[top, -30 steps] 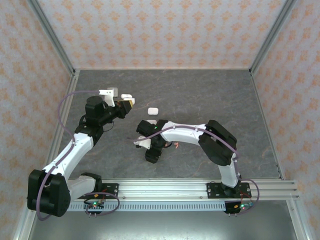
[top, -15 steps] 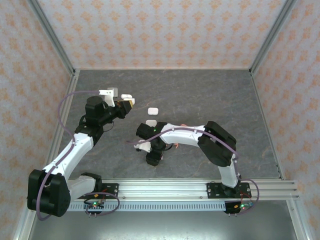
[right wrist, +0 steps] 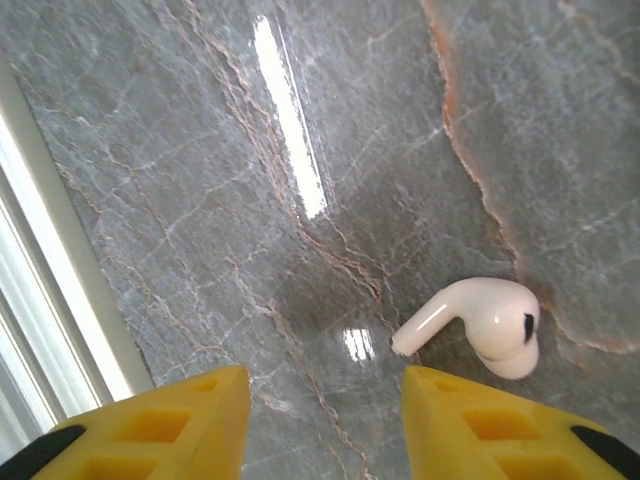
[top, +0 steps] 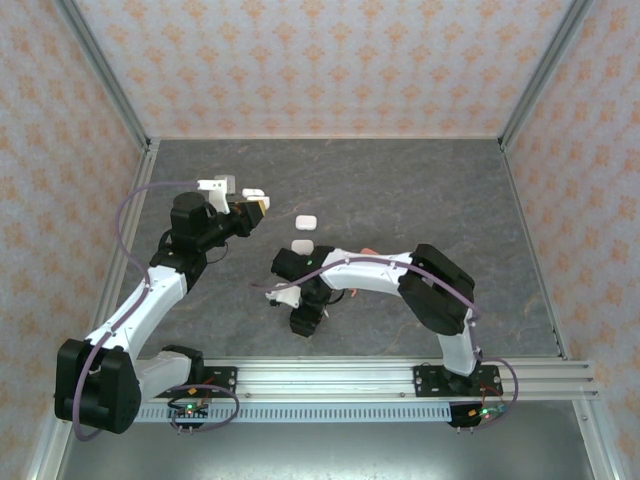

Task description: Insert wireless bluetooth earbuds into charging case

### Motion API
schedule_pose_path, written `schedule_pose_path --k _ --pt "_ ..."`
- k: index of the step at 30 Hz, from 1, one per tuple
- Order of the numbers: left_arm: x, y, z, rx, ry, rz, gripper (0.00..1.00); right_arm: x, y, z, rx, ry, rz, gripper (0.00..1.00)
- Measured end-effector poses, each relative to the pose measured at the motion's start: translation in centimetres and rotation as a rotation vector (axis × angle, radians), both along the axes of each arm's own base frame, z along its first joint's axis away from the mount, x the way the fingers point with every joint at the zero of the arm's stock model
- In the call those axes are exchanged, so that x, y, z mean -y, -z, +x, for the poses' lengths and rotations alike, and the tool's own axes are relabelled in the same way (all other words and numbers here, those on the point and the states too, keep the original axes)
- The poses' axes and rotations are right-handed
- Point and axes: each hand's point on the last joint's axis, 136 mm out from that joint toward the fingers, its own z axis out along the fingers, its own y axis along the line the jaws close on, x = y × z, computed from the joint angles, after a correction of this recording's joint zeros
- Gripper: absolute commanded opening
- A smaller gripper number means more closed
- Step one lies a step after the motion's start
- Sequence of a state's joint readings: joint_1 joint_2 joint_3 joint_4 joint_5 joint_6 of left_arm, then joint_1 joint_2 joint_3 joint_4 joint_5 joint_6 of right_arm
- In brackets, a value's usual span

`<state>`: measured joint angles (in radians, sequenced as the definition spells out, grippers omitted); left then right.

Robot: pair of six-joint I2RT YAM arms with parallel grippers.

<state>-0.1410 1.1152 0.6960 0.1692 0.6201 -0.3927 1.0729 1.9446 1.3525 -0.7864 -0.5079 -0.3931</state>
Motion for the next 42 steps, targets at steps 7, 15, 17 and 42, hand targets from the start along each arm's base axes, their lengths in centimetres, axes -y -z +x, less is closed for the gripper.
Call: schedule_pose_path --k 7,15,17,42 --pt "0.0 0.2 0.0 -0.004 0.000 0.001 0.00 0.3 -3.2 2.3 0.058 0.044 0.076 0.46" --pt "0.0 0.2 0.0 -0.004 0.000 0.000 0.00 -0.8 -1.7 3.8 0.070 0.028 0.068 0.46" --pt "0.0 0.2 0.0 -0.004 0.000 0.000 0.00 -0.9 -0.9 4.0 0.067 0.024 0.056 0.46" --pt "0.0 0.2 0.0 -0.004 0.000 0.000 0.00 -1.1 1.3 3.9 0.042 0.014 0.024 0.33"
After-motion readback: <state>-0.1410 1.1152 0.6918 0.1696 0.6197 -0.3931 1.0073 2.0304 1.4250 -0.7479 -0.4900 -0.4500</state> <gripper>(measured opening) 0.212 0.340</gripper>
